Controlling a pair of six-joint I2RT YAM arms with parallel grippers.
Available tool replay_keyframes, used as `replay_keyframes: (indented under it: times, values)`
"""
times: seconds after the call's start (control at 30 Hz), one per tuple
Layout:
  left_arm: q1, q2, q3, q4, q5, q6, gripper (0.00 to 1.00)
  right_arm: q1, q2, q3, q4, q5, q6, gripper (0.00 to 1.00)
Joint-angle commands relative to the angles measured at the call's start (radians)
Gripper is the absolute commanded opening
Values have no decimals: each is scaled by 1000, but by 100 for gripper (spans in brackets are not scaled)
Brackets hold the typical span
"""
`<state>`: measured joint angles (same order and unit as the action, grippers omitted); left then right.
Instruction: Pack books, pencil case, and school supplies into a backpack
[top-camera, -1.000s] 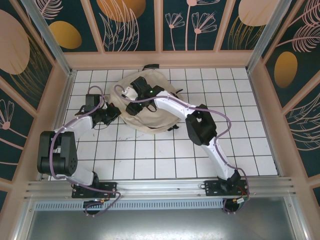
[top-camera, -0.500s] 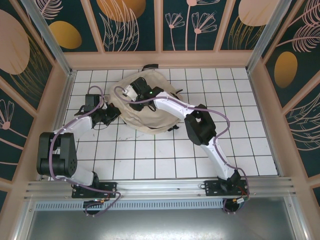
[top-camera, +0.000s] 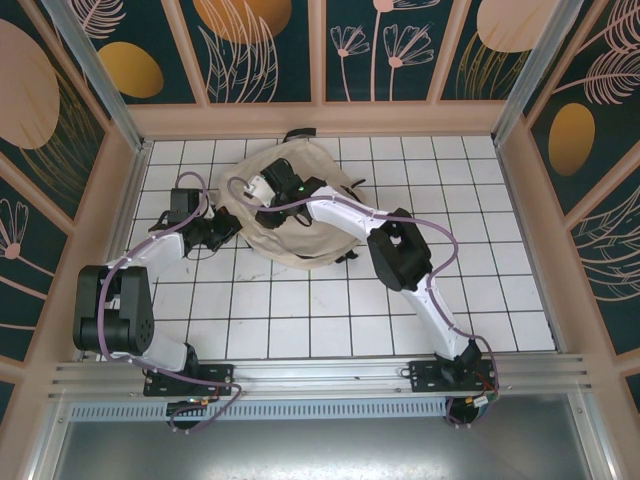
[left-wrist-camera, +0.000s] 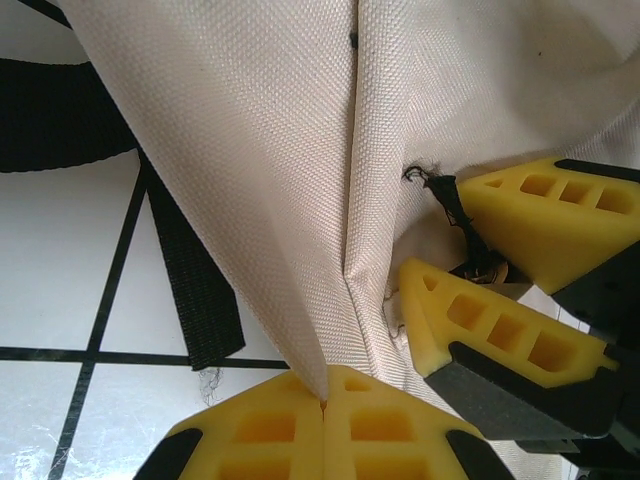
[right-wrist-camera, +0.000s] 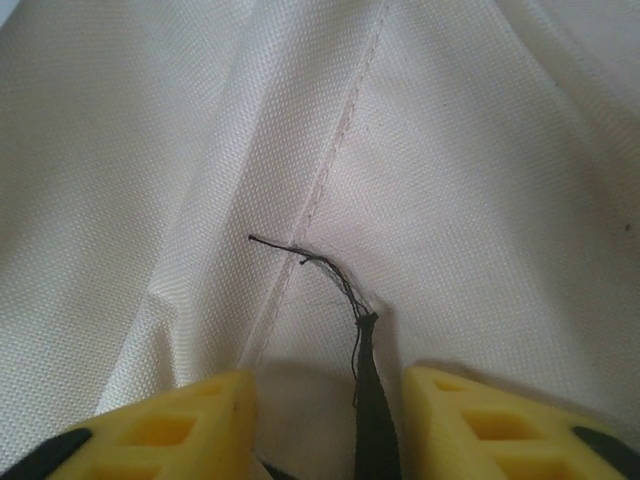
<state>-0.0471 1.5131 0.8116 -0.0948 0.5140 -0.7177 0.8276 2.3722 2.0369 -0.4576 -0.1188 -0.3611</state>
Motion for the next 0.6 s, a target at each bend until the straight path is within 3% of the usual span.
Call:
replay_keyframes:
  times: [0.0, 0.17, 0.27, 0.43, 0.57]
  values:
    - [-5, -32, 28, -17, 21, 23, 0, 11, 21, 25, -21, 75, 14, 33]
    - [-5, -36, 21, -32, -7, 23, 0, 10, 3, -1, 42, 175, 36, 20]
    - [-5, -33, -2, -51, -74, 7, 0, -1, -61, -63, 161, 214, 109, 5]
    - [-5, -16, -62, -48, -160, -27, 0, -28, -192, -237, 376, 251, 232, 0]
    - [-4, 18, -76, -44, -191, -46, 0, -42, -236, -294, 432, 285, 281, 0]
